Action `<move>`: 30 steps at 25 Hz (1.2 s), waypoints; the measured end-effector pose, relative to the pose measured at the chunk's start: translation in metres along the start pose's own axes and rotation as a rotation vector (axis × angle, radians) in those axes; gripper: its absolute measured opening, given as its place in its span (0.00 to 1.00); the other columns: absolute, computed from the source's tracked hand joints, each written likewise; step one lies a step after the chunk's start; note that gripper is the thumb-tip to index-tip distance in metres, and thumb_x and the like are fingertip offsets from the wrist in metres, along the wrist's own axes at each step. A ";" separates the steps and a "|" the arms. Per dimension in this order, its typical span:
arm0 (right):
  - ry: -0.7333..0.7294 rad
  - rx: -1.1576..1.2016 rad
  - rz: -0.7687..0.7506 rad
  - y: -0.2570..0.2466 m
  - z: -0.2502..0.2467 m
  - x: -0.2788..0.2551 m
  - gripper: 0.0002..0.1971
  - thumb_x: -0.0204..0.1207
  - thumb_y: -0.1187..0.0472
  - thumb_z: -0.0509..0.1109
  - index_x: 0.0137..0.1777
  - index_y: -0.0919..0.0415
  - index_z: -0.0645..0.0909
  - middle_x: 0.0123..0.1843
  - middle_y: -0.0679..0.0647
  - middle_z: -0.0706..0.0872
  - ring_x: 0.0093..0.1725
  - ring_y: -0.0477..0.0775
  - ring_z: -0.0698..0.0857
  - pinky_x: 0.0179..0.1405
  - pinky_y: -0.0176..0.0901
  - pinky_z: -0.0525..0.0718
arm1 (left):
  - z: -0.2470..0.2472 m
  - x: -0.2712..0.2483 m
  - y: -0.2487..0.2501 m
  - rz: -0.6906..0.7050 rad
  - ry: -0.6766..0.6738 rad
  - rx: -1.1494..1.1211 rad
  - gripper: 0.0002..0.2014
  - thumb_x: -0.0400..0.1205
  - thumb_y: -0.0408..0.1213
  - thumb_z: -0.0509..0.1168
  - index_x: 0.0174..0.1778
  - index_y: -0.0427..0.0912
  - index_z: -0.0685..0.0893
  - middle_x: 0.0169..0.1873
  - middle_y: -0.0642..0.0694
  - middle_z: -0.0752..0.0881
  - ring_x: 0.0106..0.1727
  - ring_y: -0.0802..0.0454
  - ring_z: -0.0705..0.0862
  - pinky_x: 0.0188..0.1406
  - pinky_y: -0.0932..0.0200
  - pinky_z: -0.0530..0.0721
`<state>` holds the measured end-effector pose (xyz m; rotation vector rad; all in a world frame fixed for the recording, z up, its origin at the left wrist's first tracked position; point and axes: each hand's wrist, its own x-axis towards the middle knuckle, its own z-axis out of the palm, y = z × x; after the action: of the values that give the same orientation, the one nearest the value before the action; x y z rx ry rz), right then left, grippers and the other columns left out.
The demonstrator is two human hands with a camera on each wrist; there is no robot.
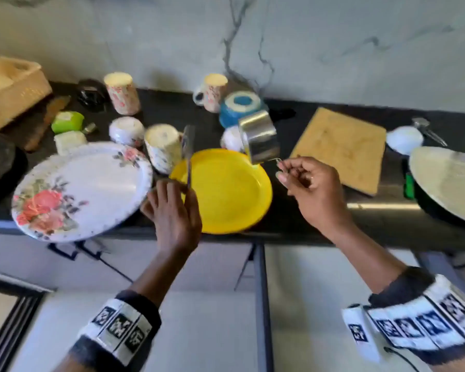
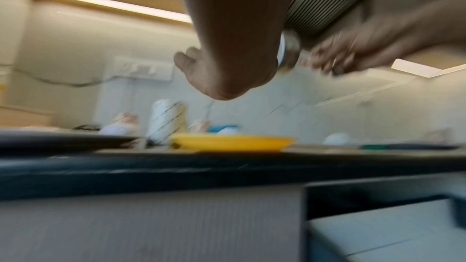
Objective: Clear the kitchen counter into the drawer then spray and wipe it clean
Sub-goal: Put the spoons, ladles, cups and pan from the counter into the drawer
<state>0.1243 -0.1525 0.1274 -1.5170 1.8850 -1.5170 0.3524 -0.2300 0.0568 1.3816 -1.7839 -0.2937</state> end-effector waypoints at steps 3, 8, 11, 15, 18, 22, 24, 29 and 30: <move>-0.150 0.071 0.221 0.018 -0.076 -0.109 0.02 0.77 0.64 0.76 0.46 0.62 0.89 0.36 0.57 0.87 0.30 0.47 0.81 0.29 0.39 0.80 | -0.019 -0.099 0.065 0.075 -0.206 -0.326 0.06 0.86 0.39 0.56 0.43 0.48 0.71 0.37 0.49 0.76 0.40 0.46 0.72 0.40 0.50 0.67; -0.352 0.061 0.536 0.071 -0.136 -0.230 0.04 0.75 0.67 0.77 0.39 0.62 0.87 0.31 0.47 0.85 0.24 0.46 0.80 0.29 0.34 0.76 | -0.014 -0.239 0.080 -0.316 -0.741 -0.453 0.11 0.86 0.44 0.60 0.41 0.43 0.76 0.27 0.47 0.79 0.27 0.54 0.76 0.26 0.54 0.75; -0.382 -0.052 0.649 0.108 -0.145 -0.263 0.05 0.75 0.62 0.78 0.39 0.58 0.86 0.43 0.46 0.87 0.26 0.48 0.84 0.34 0.39 0.80 | 0.011 -0.259 0.094 -0.597 -0.950 -0.375 0.10 0.86 0.38 0.63 0.41 0.39 0.80 0.27 0.48 0.82 0.26 0.56 0.78 0.27 0.60 0.76; -0.371 -0.098 0.786 0.126 -0.144 -0.272 0.06 0.77 0.58 0.76 0.41 0.57 0.85 0.52 0.41 0.85 0.24 0.42 0.84 0.34 0.39 0.79 | 0.042 -0.257 0.114 -0.857 -1.014 -0.375 0.11 0.87 0.39 0.63 0.42 0.36 0.79 0.28 0.44 0.81 0.23 0.54 0.74 0.24 0.64 0.71; -0.322 -0.017 0.879 0.126 -0.142 -0.275 0.06 0.77 0.61 0.76 0.41 0.63 0.86 0.41 0.49 0.88 0.27 0.47 0.84 0.32 0.34 0.78 | 0.052 -0.262 0.117 -0.896 -1.036 -0.399 0.10 0.86 0.39 0.63 0.46 0.35 0.81 0.31 0.43 0.82 0.26 0.53 0.76 0.26 0.63 0.73; -0.223 0.070 0.941 0.120 -0.142 -0.273 0.07 0.79 0.64 0.73 0.45 0.68 0.88 0.45 0.58 0.91 0.30 0.51 0.82 0.21 0.26 0.71 | 0.069 -0.254 0.107 -0.935 -1.037 -0.414 0.06 0.86 0.36 0.63 0.47 0.40 0.82 0.34 0.44 0.83 0.25 0.54 0.76 0.24 0.65 0.72; -0.194 0.057 0.949 0.124 -0.138 -0.270 0.06 0.80 0.64 0.72 0.46 0.67 0.88 0.47 0.58 0.91 0.32 0.52 0.84 0.21 0.27 0.72 | 0.081 -0.246 0.100 -0.954 -0.997 -0.424 0.06 0.87 0.35 0.62 0.45 0.42 0.82 0.35 0.44 0.84 0.25 0.54 0.76 0.24 0.64 0.72; -0.149 0.070 0.946 0.129 -0.131 -0.265 0.07 0.82 0.68 0.67 0.46 0.68 0.86 0.45 0.57 0.92 0.37 0.53 0.83 0.31 0.36 0.77 | 0.099 -0.230 0.104 -1.214 -0.887 -0.457 0.08 0.88 0.34 0.58 0.43 0.42 0.79 0.34 0.46 0.82 0.29 0.53 0.77 0.25 0.64 0.75; -0.156 0.073 0.934 0.131 -0.130 -0.263 0.08 0.83 0.67 0.66 0.45 0.66 0.85 0.44 0.58 0.92 0.37 0.51 0.84 0.32 0.37 0.77 | 0.105 -0.227 0.105 -1.252 -0.857 -0.465 0.07 0.88 0.34 0.58 0.46 0.41 0.79 0.34 0.46 0.82 0.30 0.53 0.77 0.23 0.65 0.77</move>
<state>0.0644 0.1232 -0.0259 -0.5197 1.9668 -0.9654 0.2131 -0.0225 -0.0489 1.9683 -0.9817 -2.0428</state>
